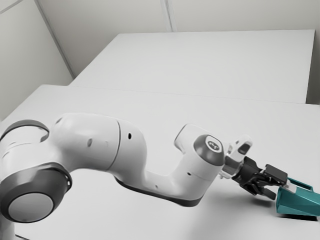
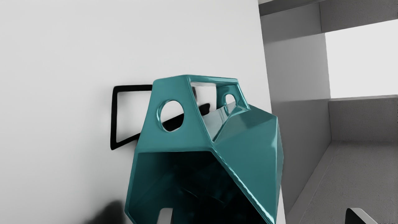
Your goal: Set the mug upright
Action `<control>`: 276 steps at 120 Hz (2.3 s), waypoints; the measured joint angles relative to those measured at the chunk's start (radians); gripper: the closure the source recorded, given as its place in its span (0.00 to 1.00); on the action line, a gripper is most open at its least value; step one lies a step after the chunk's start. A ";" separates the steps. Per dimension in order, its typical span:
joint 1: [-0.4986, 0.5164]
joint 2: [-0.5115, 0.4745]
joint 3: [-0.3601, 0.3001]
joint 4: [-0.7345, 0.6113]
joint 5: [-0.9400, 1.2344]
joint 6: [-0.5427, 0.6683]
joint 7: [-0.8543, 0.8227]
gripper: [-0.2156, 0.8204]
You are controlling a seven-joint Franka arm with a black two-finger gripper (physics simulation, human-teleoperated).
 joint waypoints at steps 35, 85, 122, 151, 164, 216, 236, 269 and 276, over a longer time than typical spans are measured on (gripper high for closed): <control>-0.014 0.042 0.000 0.048 -0.022 0.002 0.036 0.21; -0.030 0.073 0.000 0.086 -0.041 0.001 0.070 0.24; -0.029 0.072 0.000 0.072 -0.117 -0.022 0.101 0.47; -0.028 0.070 0.000 0.064 -0.145 -0.051 0.126 0.66; -0.027 0.070 0.000 0.064 -0.148 -0.061 0.134 0.72; -0.028 0.052 0.000 0.070 -0.179 -0.095 0.171 0.93; -0.020 -0.004 0.003 0.058 -0.174 -0.095 0.185 0.95; 0.086 -0.264 0.010 -0.099 -0.046 -0.042 0.194 0.96; 0.123 -0.321 0.011 -0.145 0.075 -0.015 0.175 0.97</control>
